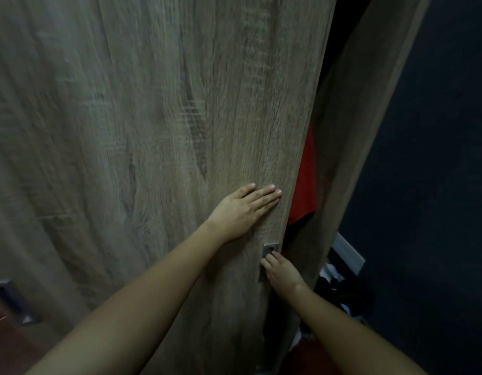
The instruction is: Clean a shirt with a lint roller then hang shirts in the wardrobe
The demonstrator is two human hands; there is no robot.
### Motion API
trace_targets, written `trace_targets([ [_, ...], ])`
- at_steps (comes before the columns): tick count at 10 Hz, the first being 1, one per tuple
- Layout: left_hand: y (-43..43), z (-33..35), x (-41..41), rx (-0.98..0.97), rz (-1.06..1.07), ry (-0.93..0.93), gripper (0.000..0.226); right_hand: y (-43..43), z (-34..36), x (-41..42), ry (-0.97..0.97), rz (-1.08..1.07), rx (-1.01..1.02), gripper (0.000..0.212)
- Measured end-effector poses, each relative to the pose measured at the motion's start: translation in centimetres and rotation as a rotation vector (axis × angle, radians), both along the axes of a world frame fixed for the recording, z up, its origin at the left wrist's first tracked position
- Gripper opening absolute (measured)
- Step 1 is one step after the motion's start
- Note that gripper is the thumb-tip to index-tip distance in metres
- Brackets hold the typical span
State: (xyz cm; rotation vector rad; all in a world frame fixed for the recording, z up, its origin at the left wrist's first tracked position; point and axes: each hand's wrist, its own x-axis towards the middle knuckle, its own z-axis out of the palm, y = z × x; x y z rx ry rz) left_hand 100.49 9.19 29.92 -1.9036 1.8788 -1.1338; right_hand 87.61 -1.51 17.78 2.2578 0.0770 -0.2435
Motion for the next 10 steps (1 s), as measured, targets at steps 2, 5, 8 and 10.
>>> trace_targets([
  [2,-5.0,0.6,-2.7,0.041,-0.010,0.043,0.057,-5.1,-0.1,-2.5,0.008,-0.107,0.028,0.052],
  [5,-8.9,0.5,-4.0,-0.017,-0.033,-0.056,0.054,-8.9,-0.7,-4.4,0.030,-0.162,-0.038,0.053],
  [8,-9.4,1.4,-6.6,0.120,0.086,0.118,0.060,-9.7,-0.7,-5.2,0.047,-0.178,-0.029,0.054],
  [10,-9.0,3.1,-10.4,0.077,0.107,0.386,0.057,-9.5,1.5,-7.4,0.032,-0.268,0.256,0.065],
])
